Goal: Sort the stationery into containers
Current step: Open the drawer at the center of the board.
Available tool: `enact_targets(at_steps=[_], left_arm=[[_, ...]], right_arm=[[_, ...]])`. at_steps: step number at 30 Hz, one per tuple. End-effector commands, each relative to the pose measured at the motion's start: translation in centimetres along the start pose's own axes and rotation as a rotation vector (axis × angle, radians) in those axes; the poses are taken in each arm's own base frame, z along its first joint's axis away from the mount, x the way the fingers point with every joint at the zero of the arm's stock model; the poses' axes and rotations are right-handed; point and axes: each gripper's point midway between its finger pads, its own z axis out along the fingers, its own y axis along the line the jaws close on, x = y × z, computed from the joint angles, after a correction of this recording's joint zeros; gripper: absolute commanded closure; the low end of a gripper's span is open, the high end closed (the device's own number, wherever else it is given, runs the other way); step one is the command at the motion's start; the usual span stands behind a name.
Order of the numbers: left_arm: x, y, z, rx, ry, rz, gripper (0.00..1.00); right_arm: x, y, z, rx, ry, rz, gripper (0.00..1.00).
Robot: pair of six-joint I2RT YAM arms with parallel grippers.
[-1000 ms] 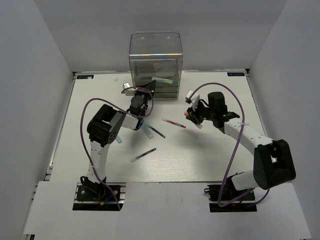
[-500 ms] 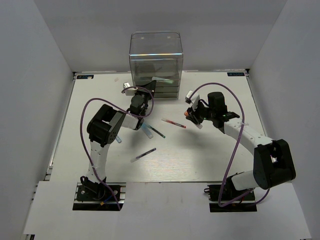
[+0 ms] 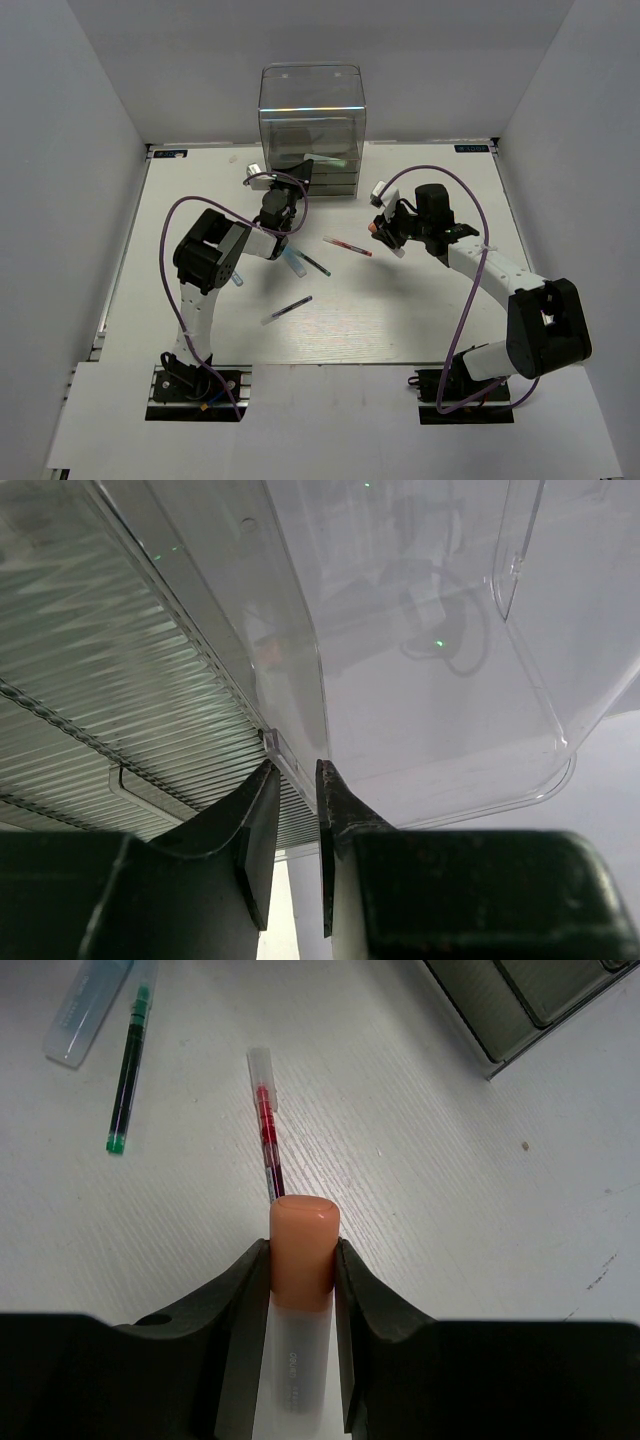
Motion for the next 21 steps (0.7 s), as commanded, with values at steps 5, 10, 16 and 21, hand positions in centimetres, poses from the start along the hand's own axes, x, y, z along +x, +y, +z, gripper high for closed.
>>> enact_targets(at_steps=[5, 10, 16, 21], left_arm=[[-4.3, -13.6, 0.0, 0.316, -0.095, -0.113, 0.68], [-4.6, -13.5, -0.4, 0.311, -0.103, -0.114, 0.65], [-4.8, -13.5, -0.9, 0.311, -0.103, -0.114, 0.58], [-5.1, -13.6, -1.1, 0.308, -0.111, -0.116, 0.58]], right_arm=[[-2.4, -1.2, 0.0, 0.03, -0.061, -0.046, 1.0], [-2.4, -1.0, 0.1, 0.026, -0.062, -0.048, 1.0], [-2.4, -0.9, 0.1, 0.022, -0.064, -0.046, 1.0], [-2.4, -0.9, 0.1, 0.024, -0.064, -0.046, 1.0]])
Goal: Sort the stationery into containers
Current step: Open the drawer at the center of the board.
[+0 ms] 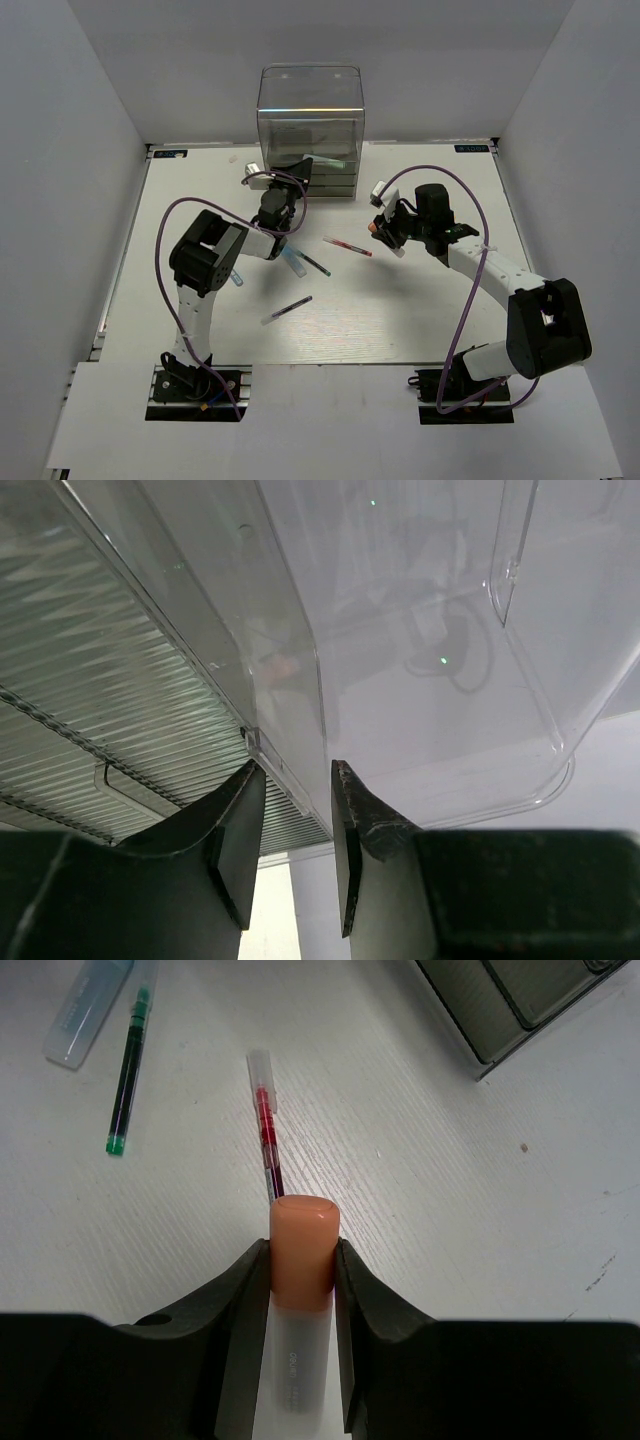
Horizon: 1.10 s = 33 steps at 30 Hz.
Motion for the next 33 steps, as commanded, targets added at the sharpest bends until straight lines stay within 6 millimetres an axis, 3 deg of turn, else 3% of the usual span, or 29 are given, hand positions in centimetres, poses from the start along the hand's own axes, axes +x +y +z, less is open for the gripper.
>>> enact_targets(at_steps=[1, 10, 15, 33], left_arm=[[-4.9, -13.2, -1.0, 0.324, -0.115, -0.129, 0.58], [-5.2, -14.1, -1.0, 0.342, -0.117, -0.158, 0.58], [-4.5, -13.1, -0.6, 0.317, -0.094, -0.176, 0.51], [-2.2, -8.5, 0.3, 0.049, 0.009, -0.139, 0.52]], right_arm=[[-2.3, -1.0, 0.1, 0.025, -0.06, -0.043, 1.0], [-2.3, -0.9, 0.1, 0.023, -0.06, -0.043, 1.0], [-2.4, -0.9, 0.0, 0.023, -0.063, -0.045, 1.0], [-2.3, -1.1, 0.1, 0.03, -0.061, -0.046, 1.0]])
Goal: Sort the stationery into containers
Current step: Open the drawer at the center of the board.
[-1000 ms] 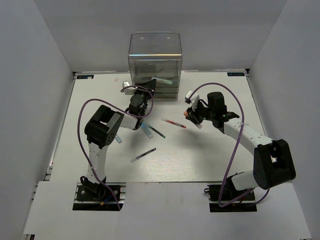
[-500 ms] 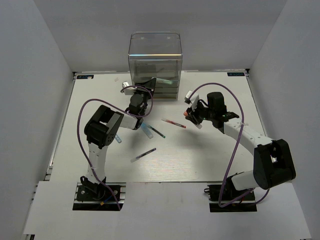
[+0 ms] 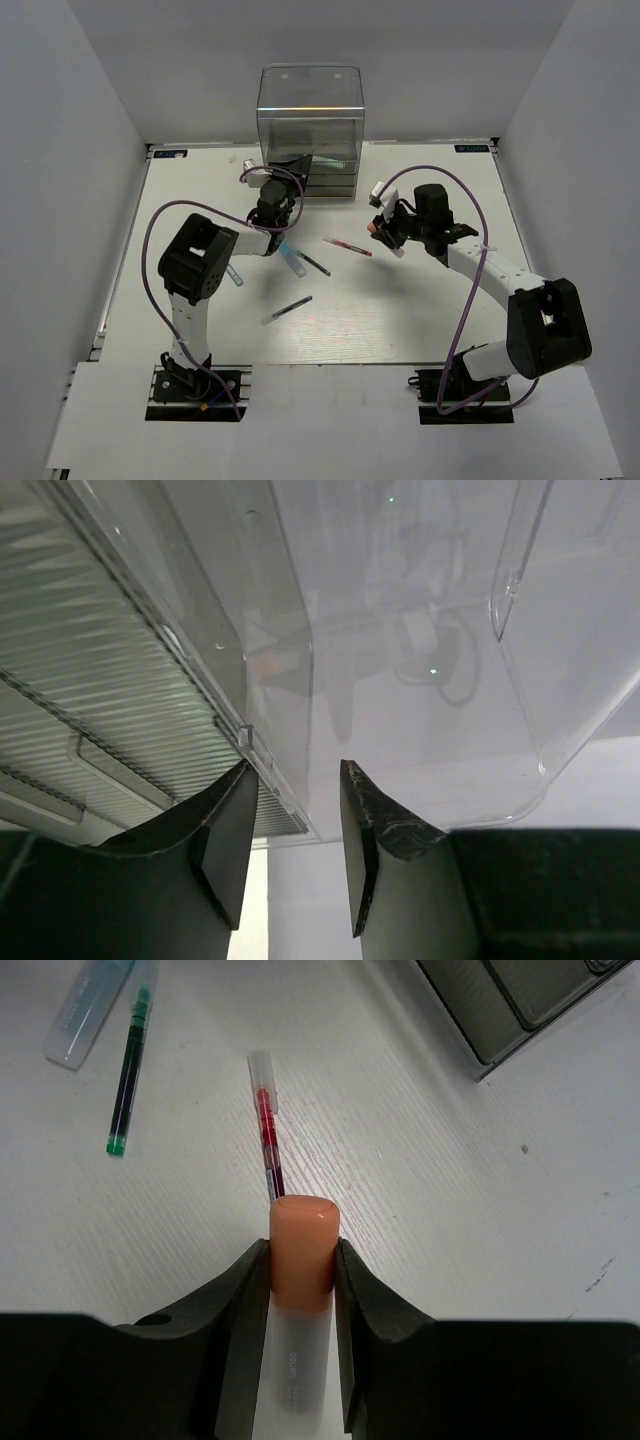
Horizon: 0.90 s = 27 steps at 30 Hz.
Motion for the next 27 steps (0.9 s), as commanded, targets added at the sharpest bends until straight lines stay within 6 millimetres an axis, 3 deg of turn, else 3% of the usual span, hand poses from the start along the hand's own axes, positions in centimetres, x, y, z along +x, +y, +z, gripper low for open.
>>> enact_targets(at_steps=[1, 13, 19, 27], left_arm=[[-1.6, -8.4, -0.3, 0.146, -0.012, -0.076, 0.53], [-1.2, -6.7, -0.7, 0.091, 0.009, -0.075, 0.54], [-1.4, -8.3, -1.0, 0.13, 0.011, -0.087, 0.55], [-1.5, -10.8, -1.5, 0.187, 0.018, -0.105, 0.63]], right_arm=[[-2.3, -1.1, 0.0, 0.028, -0.063, -0.041, 1.0], [-2.4, -1.0, 0.1, 0.024, -0.064, -0.043, 1.0], [-2.3, -1.0, 0.1, 0.025, -0.064, -0.05, 1.0], [-3.9, -1.6, 0.6, 0.015, -0.089, -0.106, 1.0]])
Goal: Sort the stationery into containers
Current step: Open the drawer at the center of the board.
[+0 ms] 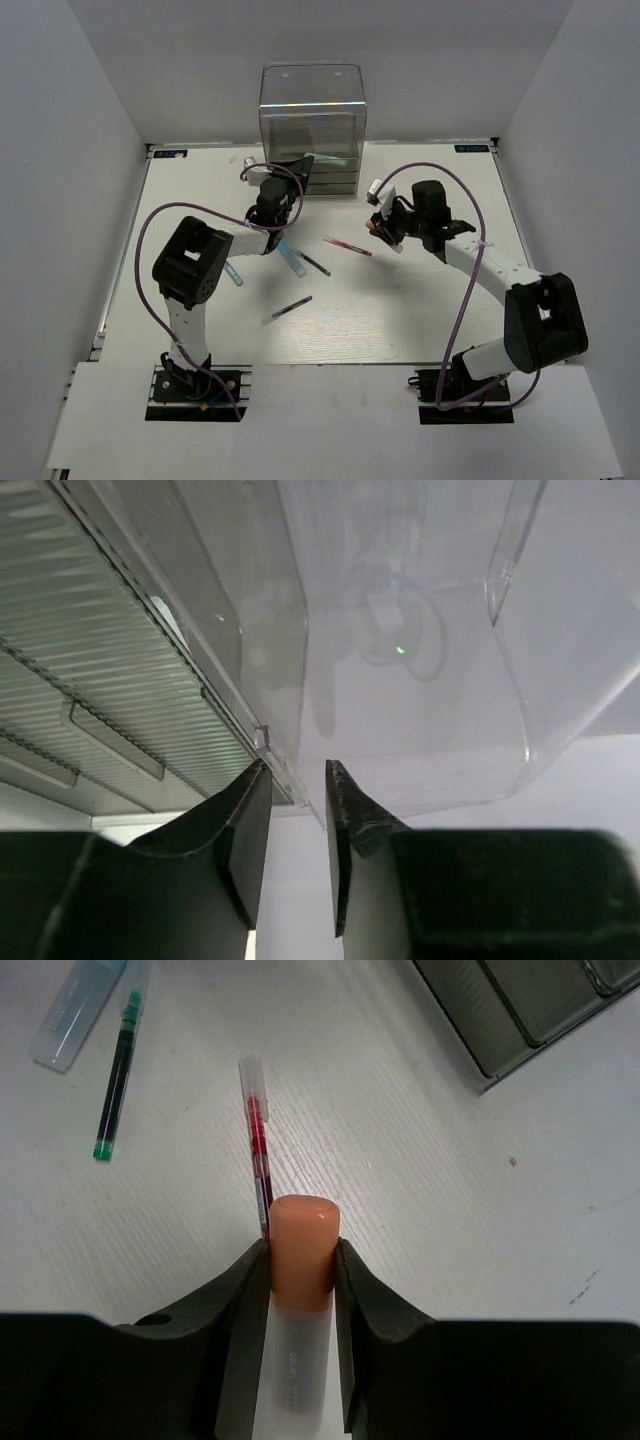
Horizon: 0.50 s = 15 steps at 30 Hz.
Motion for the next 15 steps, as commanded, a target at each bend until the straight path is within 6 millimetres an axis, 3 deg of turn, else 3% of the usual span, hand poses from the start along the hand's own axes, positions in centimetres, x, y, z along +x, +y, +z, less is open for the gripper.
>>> enact_targets(at_steps=[1, 7, 15], left_arm=[[-1.5, -9.8, -1.4, 0.221, -0.015, -0.073, 0.65], [-1.9, -11.3, -1.8, 0.259, -0.023, -0.075, 0.75], [-2.1, -12.0, -2.1, 0.276, -0.026, -0.08, 0.77]], right_arm=[[-3.8, -1.5, 0.2, 0.021, -0.091, -0.086, 1.0], [-5.5, -1.6, 0.8, 0.018, -0.122, -0.176, 1.0], [-8.6, -2.4, 1.9, 0.046, -0.188, -0.35, 1.0]])
